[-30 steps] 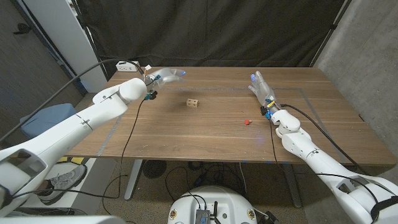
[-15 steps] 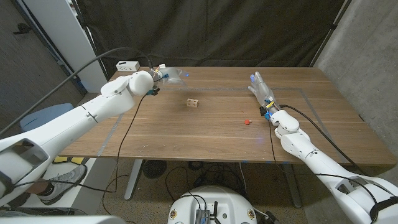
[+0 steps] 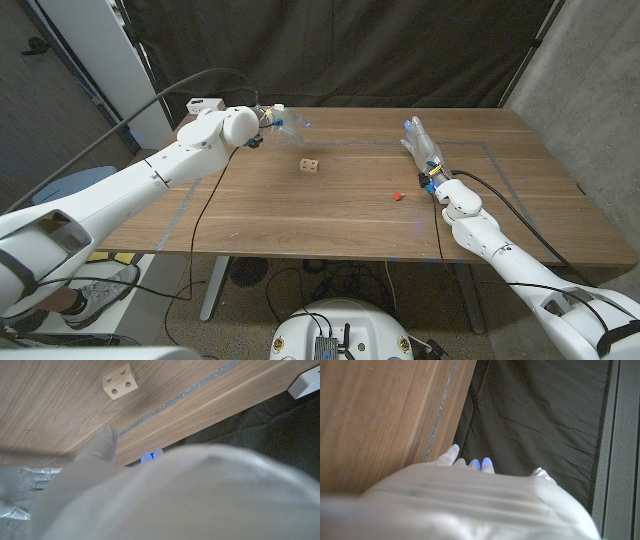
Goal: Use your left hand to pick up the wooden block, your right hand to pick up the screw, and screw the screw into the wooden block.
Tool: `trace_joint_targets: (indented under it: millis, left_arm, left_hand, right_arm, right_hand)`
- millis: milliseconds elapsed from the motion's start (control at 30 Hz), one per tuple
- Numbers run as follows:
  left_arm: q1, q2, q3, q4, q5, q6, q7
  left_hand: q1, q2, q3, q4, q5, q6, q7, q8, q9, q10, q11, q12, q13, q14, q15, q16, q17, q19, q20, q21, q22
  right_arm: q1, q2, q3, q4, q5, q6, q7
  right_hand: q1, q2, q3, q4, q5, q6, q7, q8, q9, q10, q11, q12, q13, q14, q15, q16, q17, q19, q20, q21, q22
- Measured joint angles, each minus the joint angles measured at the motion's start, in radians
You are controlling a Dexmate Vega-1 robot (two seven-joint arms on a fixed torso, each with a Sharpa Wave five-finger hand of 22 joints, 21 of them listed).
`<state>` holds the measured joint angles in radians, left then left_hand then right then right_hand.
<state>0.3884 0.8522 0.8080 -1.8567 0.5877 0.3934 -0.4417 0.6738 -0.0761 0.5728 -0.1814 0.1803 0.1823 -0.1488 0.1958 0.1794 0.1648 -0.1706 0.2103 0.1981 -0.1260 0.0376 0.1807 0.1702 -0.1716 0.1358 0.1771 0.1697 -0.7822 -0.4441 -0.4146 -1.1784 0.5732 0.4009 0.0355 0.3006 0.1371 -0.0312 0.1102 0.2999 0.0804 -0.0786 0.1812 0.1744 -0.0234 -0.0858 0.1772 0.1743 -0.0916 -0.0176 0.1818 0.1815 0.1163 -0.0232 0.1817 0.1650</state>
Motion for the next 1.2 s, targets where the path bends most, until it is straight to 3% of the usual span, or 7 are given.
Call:
trace_joint_targets:
  millis: [600,933,1200]
  left_arm:
    - [-0.041,-0.069,0.068,-0.013,0.292,0.002,-0.208]
    - [-0.041,-0.102,0.072,-0.002,0.373,-0.009,-0.268]
    - [-0.037,-0.129,0.072,0.033,0.401,-0.034,-0.289]
  left_hand:
    - [0.045,-0.024,0.0,0.0,0.0,-0.007,-0.007,0.0,0.005,-0.003,-0.003,0.0,0.004,-0.021,0.01,0.0,0.0,-0.002,0.024,0.0,0.005]
    - [0.068,-0.032,0.0,0.0,0.0,0.002,-0.005,0.012,0.005,0.021,-0.019,0.013,0.009,-0.023,0.012,0.0,0.0,0.0,0.032,0.0,0.005]
    - [0.083,-0.035,0.0,0.0,0.0,0.013,-0.005,0.012,0.004,0.024,-0.015,0.013,0.009,-0.023,0.011,0.004,0.0,0.0,0.032,0.005,0.005]
  right_arm:
    - [-0.034,-0.002,0.007,-0.034,-0.004,0.006,-0.032]
    - [-0.053,-0.003,0.008,-0.051,-0.009,0.017,-0.047]
    - [-0.062,-0.008,0.008,-0.062,-0.016,0.024,-0.047]
  right_hand:
    - [0.0,0.0,0.0,0.0,0.0,0.0,0.0,0.0,0.0,0.0,0.0,0.0,0.0,-0.002,0.002,0.0,0.003,0.0,0.0,0.0,0.0]
    - [0.0,0.0,0.0,0.0,0.0,0.0,0.0,0.0,0.0,0.0,0.0,0.0,0.0,-0.002,0.002,0.0,0.003,0.0,0.0,0.0,0.0]
    - [0.0,0.0,0.0,0.0,0.0,-0.004,0.004,0.0,0.0,0.0,0.0,0.0,0.0,-0.002,0.002,0.0,0.003,0.0,0.0,0.0,0.0]
